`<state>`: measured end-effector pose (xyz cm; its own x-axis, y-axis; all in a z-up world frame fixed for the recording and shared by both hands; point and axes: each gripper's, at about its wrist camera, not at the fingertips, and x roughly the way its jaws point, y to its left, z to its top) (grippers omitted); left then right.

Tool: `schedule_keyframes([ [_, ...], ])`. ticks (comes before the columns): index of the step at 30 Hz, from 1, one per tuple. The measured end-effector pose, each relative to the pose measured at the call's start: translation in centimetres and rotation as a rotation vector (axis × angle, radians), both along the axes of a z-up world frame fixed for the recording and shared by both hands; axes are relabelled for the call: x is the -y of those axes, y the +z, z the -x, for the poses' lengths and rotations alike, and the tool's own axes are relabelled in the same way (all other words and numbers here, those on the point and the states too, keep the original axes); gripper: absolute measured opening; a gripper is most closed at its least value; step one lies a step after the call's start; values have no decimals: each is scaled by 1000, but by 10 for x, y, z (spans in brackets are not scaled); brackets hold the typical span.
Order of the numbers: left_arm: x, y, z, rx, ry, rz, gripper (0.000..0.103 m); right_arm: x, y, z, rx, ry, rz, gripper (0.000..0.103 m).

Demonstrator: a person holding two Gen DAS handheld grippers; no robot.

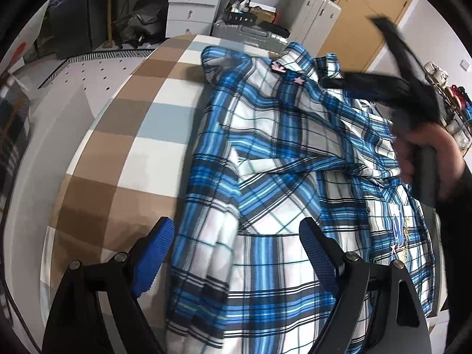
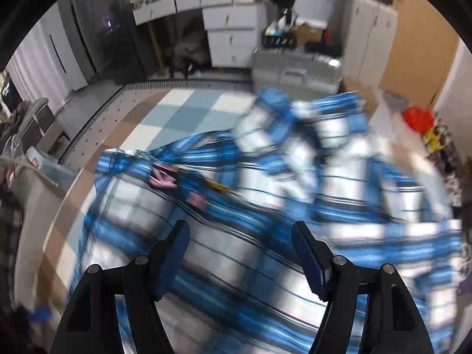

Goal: Fold large clothes

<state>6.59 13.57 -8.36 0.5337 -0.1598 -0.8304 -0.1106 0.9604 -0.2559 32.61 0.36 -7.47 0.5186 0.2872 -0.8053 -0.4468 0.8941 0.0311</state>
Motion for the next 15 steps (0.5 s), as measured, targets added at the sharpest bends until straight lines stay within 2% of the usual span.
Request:
schedule_keyframes([
  [2, 8, 0, 0, -1, -3, -6, 84, 40, 4, 12, 36, -47, 39, 73],
  [5, 20, 0, -2, -8, -12, 1, 84, 85, -6, 20, 17, -99, 122, 73],
  [8, 32, -2, -5, -8, -18, -9, 84, 116, -28, 34, 27, -84, 273, 65],
  [9, 35, -2, -6, -7, -19, -12, 84, 124, -35, 35, 22, -96, 291, 64],
  [12, 43, -2, -11, 4, -16, -24, 84, 144, -56, 35, -27, -137, 286, 56],
  [15, 45, -4, -16, 10, 3, -38, 84, 152, -61, 28, -23, -161, 212, 56],
])
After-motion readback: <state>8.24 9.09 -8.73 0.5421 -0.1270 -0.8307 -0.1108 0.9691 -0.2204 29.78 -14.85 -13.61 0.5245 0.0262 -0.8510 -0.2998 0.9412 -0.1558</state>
